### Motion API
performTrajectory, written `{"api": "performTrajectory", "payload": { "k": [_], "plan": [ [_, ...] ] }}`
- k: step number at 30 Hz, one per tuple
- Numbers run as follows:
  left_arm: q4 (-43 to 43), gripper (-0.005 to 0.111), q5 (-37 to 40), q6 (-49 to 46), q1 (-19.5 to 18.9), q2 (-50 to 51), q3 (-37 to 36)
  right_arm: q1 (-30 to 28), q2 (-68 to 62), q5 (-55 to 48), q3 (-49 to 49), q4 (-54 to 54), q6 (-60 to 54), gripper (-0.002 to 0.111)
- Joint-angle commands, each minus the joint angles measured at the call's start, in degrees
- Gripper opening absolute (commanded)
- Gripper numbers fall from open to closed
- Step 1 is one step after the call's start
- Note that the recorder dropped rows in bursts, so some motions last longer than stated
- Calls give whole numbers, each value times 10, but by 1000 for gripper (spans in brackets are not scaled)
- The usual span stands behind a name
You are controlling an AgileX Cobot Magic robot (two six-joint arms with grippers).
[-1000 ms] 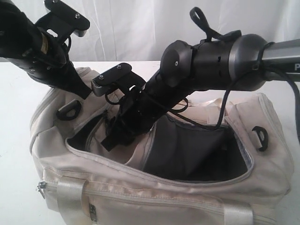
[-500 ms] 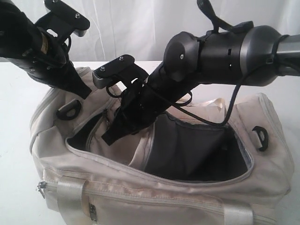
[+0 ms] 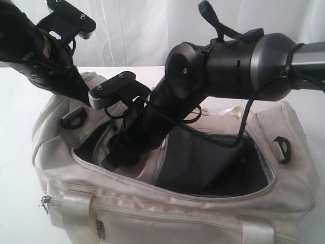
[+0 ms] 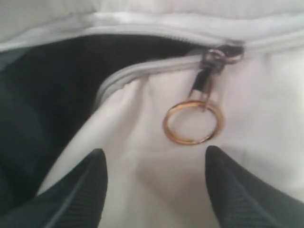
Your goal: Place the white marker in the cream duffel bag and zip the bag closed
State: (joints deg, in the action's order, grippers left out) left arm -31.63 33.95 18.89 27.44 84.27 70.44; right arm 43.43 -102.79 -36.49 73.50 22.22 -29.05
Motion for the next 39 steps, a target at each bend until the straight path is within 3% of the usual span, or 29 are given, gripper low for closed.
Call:
{"api": "performTrajectory", "payload": {
  "k": [1, 9, 15, 20, 31, 36, 39],
  "plan": [
    [-10, 0, 1, 2, -1, -9, 3, 10, -2, 48, -2, -75, 77, 57],
    [-5, 0, 1, 2, -1, -9, 3, 19, -15, 95, -2, -113, 114, 57],
    [0, 0, 2, 2, -1, -9, 3, 19, -13, 99, -1, -284, 257, 57],
    [10, 0, -7, 2, -1, -9, 3, 41, -13, 97, 0, -297, 266, 57],
    [16, 0, -25, 2, -1, -9, 3, 95, -2, 67, 0, -318, 311, 57],
    [16, 0, -25, 2, -1, -9, 3, 95, 11, 2, 0, -489, 450, 57],
    [15, 0, -24, 2, -1, -9, 3, 92, 17, -19, 0, -490, 459, 57]
  ]
}}
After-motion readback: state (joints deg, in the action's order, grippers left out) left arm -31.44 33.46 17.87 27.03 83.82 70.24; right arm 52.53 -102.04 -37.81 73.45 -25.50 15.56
